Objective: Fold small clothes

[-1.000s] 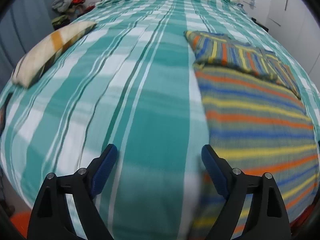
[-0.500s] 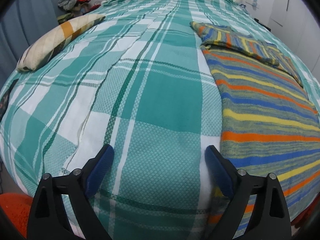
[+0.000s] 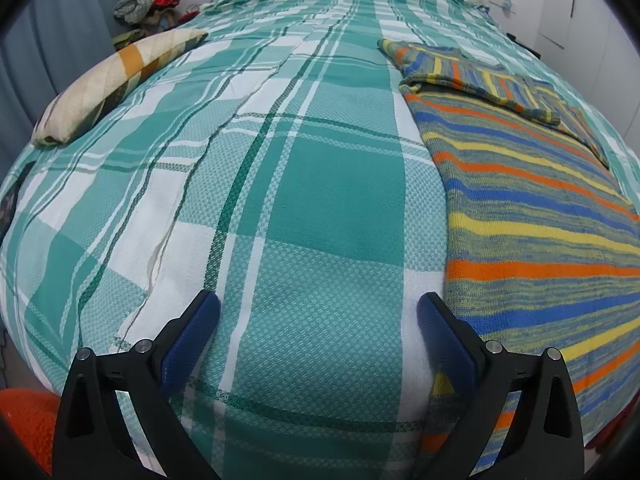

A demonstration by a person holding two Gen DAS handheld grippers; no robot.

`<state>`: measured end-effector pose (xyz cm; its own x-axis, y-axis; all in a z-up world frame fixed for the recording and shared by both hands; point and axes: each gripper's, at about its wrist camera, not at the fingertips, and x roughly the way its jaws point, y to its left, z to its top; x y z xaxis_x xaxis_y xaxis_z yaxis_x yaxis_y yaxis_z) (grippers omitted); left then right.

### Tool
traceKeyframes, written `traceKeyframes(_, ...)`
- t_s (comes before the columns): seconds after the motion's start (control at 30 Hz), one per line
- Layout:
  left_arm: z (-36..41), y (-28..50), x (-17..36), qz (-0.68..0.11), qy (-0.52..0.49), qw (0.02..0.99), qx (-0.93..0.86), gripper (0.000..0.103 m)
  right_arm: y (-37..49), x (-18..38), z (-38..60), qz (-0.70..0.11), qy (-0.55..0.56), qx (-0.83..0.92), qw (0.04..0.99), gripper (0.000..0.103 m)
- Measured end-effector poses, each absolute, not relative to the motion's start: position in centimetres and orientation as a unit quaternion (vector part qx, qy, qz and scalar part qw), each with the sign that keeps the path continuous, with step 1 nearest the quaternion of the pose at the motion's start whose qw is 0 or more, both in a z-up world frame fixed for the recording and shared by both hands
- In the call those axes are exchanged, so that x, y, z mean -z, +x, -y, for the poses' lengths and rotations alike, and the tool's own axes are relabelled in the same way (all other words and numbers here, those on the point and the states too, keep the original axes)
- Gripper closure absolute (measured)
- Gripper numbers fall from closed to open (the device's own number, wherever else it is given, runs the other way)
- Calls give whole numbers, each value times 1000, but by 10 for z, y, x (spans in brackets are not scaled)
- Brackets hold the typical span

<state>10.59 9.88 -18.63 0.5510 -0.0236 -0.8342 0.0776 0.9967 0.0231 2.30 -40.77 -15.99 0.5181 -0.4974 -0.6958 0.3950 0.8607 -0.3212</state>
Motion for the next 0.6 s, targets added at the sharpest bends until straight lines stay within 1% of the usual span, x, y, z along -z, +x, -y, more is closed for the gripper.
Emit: traceKeyframes(0.6, -99, 105, 187, -472, 30, 881, 29, 2, 20, 160, 410, -420, -61, 259, 867, 21)
